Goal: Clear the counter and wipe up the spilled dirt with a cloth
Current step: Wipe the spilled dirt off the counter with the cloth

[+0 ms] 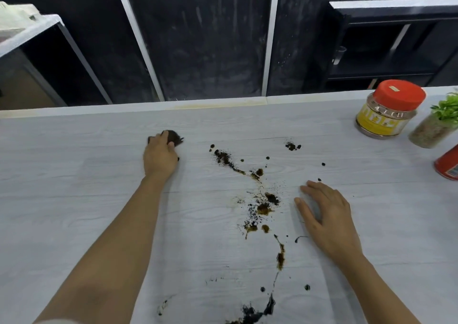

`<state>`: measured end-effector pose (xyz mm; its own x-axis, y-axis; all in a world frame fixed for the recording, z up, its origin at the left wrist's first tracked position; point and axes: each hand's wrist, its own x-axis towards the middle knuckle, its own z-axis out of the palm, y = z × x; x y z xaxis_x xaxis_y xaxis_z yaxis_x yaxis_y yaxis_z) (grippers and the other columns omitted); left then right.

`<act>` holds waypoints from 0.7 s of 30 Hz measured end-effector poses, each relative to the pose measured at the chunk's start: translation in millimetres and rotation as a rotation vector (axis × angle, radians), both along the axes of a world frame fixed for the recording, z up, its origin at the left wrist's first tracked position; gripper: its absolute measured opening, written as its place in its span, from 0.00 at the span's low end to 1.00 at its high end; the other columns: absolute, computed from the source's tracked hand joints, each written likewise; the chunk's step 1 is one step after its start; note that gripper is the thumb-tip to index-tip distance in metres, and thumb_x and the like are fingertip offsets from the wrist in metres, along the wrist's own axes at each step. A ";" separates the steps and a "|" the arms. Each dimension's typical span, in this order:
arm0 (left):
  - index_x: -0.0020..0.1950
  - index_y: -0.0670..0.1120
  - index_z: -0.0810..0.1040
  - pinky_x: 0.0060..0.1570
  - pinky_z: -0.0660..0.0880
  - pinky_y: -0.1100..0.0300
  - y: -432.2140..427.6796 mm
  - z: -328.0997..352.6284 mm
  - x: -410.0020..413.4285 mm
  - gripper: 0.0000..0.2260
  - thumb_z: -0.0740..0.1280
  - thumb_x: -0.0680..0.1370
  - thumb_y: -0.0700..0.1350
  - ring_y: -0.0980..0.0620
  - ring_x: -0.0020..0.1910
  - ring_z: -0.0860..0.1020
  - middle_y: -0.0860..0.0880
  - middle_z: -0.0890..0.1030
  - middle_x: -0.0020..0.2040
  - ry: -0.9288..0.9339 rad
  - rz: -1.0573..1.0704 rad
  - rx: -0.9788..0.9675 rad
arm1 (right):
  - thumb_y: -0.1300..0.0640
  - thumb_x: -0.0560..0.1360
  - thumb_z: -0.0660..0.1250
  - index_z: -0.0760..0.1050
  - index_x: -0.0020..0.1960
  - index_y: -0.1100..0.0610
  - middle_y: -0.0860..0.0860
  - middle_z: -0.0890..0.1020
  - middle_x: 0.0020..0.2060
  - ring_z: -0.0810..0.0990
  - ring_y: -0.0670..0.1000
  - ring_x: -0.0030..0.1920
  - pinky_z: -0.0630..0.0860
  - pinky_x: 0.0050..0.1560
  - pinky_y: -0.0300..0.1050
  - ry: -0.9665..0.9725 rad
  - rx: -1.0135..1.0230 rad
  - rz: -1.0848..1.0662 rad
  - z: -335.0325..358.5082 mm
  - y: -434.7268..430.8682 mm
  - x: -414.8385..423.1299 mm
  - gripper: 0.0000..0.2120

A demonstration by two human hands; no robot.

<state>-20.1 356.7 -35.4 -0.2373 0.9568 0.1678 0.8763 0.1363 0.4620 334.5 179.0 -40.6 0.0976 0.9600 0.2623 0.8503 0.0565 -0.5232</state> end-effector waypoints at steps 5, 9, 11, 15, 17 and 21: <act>0.73 0.47 0.68 0.64 0.68 0.49 3.0 5.8 70.9 0.18 0.58 0.82 0.42 0.42 0.65 0.72 0.45 0.72 0.70 -0.077 -0.339 0.006 | 0.40 0.76 0.56 0.76 0.63 0.53 0.47 0.75 0.65 0.68 0.48 0.68 0.61 0.71 0.56 0.001 -0.001 0.000 0.3 -0.3 -1.5 0.24; 0.75 0.51 0.64 0.70 0.64 0.45 -19.3 5.1 119.9 0.20 0.58 0.82 0.43 0.45 0.69 0.69 0.47 0.68 0.73 -0.057 -0.523 -0.040 | 0.42 0.76 0.57 0.76 0.63 0.53 0.47 0.75 0.65 0.67 0.47 0.67 0.60 0.71 0.54 0.013 -0.006 -0.004 1.4 -0.7 -0.4 0.22; 0.76 0.53 0.62 0.73 0.59 0.45 -35.9 5.2 136.7 0.21 0.57 0.83 0.44 0.45 0.73 0.64 0.48 0.65 0.75 -0.045 -0.582 -0.065 | 0.41 0.76 0.57 0.76 0.63 0.53 0.47 0.75 0.65 0.68 0.47 0.67 0.61 0.71 0.55 0.025 -0.011 0.000 1.8 -2.1 -0.7 0.23; 0.75 0.57 0.62 0.74 0.48 0.51 -85.1 8.4 158.0 0.21 0.56 0.83 0.44 0.52 0.76 0.56 0.53 0.61 0.76 -0.127 -0.712 -0.110 | 0.41 0.77 0.59 0.76 0.63 0.53 0.48 0.76 0.64 0.70 0.47 0.67 0.64 0.70 0.55 0.136 -0.010 0.007 5.4 -4.9 -0.7 0.22; 0.73 0.56 0.66 0.73 0.50 0.61 -113.3 9.1 160.3 0.19 0.57 0.83 0.43 0.59 0.74 0.58 0.56 0.65 0.74 -0.281 -0.812 -0.184 | 0.47 0.78 0.63 0.75 0.63 0.54 0.48 0.76 0.64 0.70 0.45 0.65 0.66 0.69 0.49 0.295 -0.003 -0.010 13.5 -8.9 3.8 0.17; 0.67 0.53 0.75 0.59 0.66 0.75 -120.1 30.3 123.8 0.16 0.59 0.82 0.40 0.59 0.65 0.73 0.57 0.77 0.64 -0.668 -0.697 -0.235 | 0.56 0.78 0.64 0.74 0.65 0.57 0.54 0.75 0.65 0.71 0.53 0.66 0.64 0.70 0.57 0.126 0.035 -0.074 21.0 -16.5 37.4 0.16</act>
